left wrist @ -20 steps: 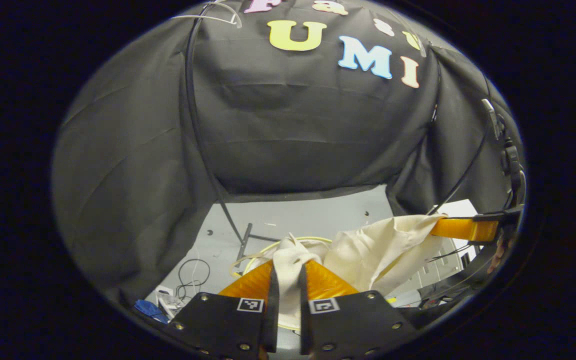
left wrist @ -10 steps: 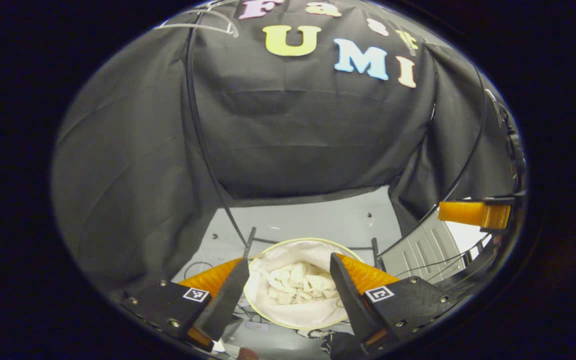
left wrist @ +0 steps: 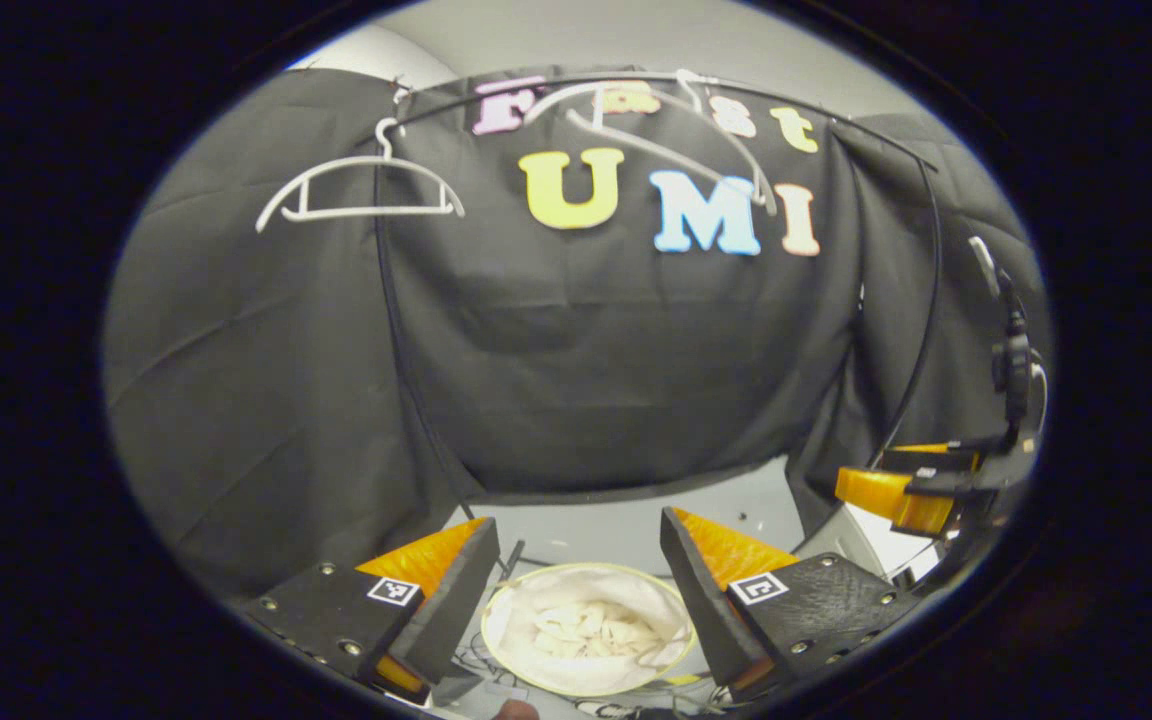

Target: Grasp the clothes on the hanger with both hands and then place them into the laundry hamper below.

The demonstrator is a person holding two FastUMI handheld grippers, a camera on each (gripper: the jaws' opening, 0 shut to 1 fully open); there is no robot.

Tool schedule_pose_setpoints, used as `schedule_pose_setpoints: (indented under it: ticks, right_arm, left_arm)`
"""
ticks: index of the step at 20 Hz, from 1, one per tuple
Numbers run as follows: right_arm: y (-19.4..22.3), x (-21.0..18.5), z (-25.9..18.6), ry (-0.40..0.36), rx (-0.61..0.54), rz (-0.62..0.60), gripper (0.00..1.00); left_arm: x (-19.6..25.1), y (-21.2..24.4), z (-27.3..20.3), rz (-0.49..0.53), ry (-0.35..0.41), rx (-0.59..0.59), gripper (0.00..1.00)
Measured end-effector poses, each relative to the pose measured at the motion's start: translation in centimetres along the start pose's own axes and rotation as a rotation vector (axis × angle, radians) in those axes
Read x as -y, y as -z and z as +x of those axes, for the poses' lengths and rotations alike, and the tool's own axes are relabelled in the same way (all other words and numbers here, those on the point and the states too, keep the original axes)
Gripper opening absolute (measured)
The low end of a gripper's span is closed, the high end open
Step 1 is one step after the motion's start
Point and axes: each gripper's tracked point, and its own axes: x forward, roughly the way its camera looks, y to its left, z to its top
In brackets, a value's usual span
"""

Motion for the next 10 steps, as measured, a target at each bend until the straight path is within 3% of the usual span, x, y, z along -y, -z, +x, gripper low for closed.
schedule_pose_setpoints:
  ticks: [4, 10]
  right_arm:
    - [-4.3, 2.1, -4.4, -0.014, 0.146, -0.032, 0.98]
    - [-10.6, 7.4, -11.1, 0.055, 0.343, -0.018, 0.98]
  left_arm:
    - [1.7, -6.5, -4.4, -0.019, -0.067, 0.154, 0.95]
    - [3.4, -15.5, -12.2, -0.055, -0.091, 0.354, 0.95]
